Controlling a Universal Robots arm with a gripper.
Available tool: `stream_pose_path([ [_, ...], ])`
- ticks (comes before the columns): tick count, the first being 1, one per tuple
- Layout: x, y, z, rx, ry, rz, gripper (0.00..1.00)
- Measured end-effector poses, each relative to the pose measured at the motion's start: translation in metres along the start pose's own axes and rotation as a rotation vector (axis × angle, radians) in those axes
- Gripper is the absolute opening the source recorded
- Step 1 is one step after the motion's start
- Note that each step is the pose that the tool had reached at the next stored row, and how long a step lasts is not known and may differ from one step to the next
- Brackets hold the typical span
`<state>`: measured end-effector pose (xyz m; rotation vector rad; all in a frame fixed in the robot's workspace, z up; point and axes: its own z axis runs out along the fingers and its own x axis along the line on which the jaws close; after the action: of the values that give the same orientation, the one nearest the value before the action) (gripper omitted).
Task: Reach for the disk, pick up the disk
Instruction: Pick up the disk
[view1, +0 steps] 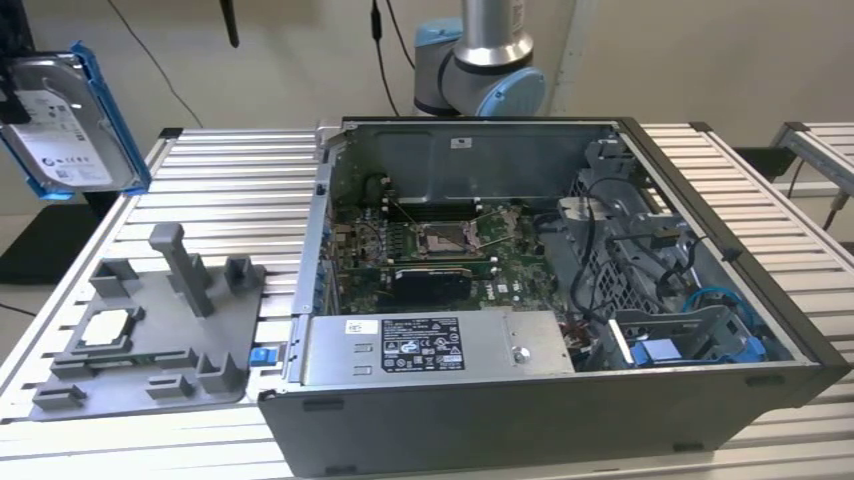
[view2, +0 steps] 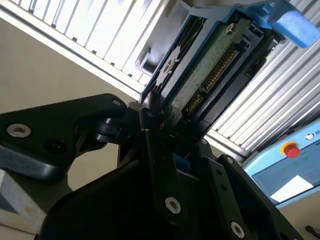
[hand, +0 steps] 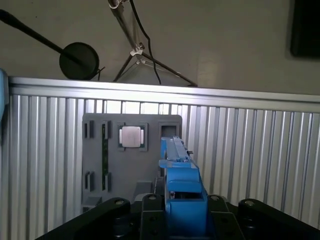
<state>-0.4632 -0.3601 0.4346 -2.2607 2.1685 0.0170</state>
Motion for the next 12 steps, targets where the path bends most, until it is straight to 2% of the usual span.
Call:
stream_pose_path([
  [12, -0.0004, 0.0000, -0.0247, -0.0001, 0.0000, 0.000, 0.00],
])
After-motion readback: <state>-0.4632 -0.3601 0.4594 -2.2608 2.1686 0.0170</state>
